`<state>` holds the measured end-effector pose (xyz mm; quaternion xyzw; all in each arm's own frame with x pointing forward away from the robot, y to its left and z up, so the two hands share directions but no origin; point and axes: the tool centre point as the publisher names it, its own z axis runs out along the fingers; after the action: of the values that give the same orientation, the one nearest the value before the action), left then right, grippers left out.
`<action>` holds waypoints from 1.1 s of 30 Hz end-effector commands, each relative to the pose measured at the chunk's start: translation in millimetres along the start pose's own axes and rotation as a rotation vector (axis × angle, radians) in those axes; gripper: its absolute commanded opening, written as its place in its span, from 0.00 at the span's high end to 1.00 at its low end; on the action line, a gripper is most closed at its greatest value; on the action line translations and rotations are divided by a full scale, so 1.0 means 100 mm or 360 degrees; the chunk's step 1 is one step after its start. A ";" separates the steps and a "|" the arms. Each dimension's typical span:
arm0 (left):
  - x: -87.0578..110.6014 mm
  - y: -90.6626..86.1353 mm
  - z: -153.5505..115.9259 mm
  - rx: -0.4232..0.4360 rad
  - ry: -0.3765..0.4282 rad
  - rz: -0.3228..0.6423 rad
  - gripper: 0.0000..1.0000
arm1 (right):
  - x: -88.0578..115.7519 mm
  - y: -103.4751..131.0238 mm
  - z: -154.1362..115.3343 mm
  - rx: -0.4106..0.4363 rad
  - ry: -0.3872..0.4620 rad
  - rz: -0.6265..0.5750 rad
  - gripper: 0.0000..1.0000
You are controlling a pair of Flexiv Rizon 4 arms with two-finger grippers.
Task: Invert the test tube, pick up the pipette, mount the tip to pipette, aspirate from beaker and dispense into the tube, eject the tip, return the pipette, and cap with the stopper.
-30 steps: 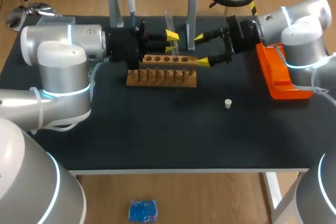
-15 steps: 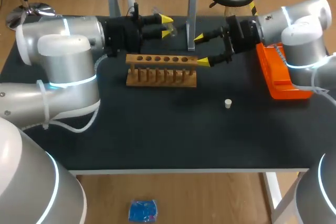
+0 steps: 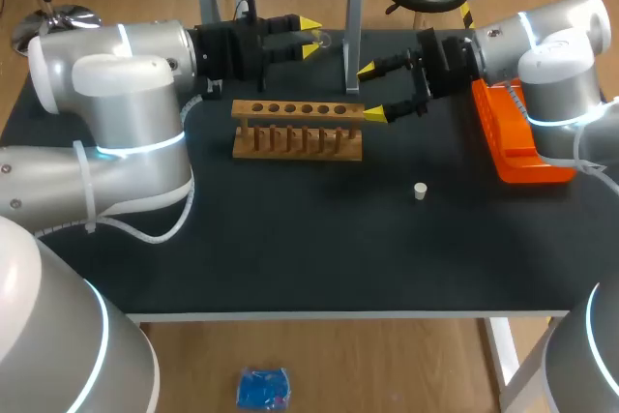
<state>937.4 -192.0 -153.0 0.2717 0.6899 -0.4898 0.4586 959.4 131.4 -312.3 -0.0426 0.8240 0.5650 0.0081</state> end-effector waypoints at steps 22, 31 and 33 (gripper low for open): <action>-0.17 -0.06 0.08 0.0111 0.0475 -0.1075 1.00 | -0.01 0.00 -0.01 0.0004 0.0006 0.0000 0.00; -0.17 -0.05 0.09 0.0111 0.0437 -0.1124 1.00 | -0.01 0.00 -0.01 0.0004 0.0006 0.0000 0.00; -0.17 -0.05 0.09 0.0111 0.0437 -0.1124 1.00 | -0.01 0.00 -0.01 0.0004 0.0006 0.0000 0.00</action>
<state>942.6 -202.0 -138.1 0.0800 0.7733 -0.6035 0.1770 959.4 131.4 -312.3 -0.0426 0.8240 0.5650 0.0081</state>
